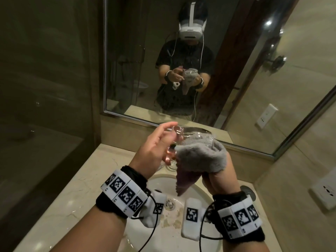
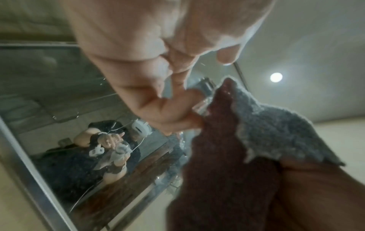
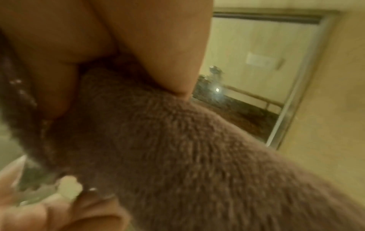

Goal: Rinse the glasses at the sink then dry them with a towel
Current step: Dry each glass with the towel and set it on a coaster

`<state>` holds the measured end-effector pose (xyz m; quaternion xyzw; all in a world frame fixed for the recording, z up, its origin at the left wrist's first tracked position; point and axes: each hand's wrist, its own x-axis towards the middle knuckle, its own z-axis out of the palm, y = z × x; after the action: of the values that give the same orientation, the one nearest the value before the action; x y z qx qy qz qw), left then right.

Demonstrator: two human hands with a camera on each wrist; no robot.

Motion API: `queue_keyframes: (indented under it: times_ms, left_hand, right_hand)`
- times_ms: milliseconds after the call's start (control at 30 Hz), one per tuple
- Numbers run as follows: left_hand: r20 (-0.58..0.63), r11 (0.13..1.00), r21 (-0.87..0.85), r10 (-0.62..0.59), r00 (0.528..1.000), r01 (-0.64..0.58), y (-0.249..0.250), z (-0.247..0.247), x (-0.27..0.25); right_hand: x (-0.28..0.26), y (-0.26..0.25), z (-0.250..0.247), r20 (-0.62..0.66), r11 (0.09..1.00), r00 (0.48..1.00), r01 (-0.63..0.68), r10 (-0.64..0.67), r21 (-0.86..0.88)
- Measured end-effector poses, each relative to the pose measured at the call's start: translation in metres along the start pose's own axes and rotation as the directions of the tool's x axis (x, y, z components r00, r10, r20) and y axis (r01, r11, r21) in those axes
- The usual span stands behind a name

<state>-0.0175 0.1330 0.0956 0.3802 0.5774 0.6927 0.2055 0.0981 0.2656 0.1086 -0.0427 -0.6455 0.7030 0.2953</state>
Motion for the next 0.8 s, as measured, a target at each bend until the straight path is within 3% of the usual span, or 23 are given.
queue_keyframes:
  times_ms: [67,100,167,267,300,400,467,600,667,800]
  left_hand:
    - [-0.028,0.990,-0.066,-0.123,0.992,0.121,0.007,0.003,0.003]
    - [-0.053,0.988,-0.070,-0.141,0.989,0.137,0.007,0.003,0.005]
    - [-0.095,0.998,0.024,-0.058,0.994,0.060,0.003,0.003,0.007]
    - [-0.025,0.967,0.233,0.109,0.994,-0.101,-0.006,-0.002,0.004]
    - [-0.025,0.974,0.208,0.093,0.995,-0.086,-0.008,-0.002,0.004]
    - [-0.059,0.995,-0.031,-0.102,0.993,0.100,-0.002,0.001,0.006]
    - [-0.063,0.988,-0.075,-0.137,0.989,0.133,0.002,0.000,0.007]
    - [-0.015,0.993,0.108,0.051,0.999,-0.049,-0.004,-0.003,0.005]
    - [0.007,0.983,0.166,0.078,0.997,-0.078,-0.008,-0.003,0.006]
    - [0.005,0.995,0.046,-0.089,0.996,0.088,-0.005,-0.001,0.012]
  right_hand:
    - [-0.001,0.001,0.004,0.009,0.981,0.999,0.036,-0.035,-0.192]
    - [-0.001,0.003,0.007,0.015,0.977,0.999,0.035,-0.032,-0.209]
    - [0.000,0.006,0.010,0.004,0.993,0.999,-0.035,0.035,-0.114]
    - [0.001,0.007,0.006,0.014,0.983,0.995,-0.099,0.098,0.152]
    - [0.002,0.007,0.002,0.009,0.985,0.996,-0.087,0.087,0.150]
    - [0.002,0.005,-0.004,-0.033,0.997,0.999,-0.020,0.017,-0.081]
    - [0.002,0.007,-0.005,-0.040,0.989,0.999,-0.024,0.018,-0.146]
    - [0.001,0.006,-0.008,0.020,0.986,0.996,-0.092,0.091,0.139]
    - [0.000,0.002,-0.007,0.070,0.982,0.995,-0.082,0.071,0.168]
    - [0.000,-0.004,-0.003,0.021,0.991,0.999,-0.045,0.048,-0.123]
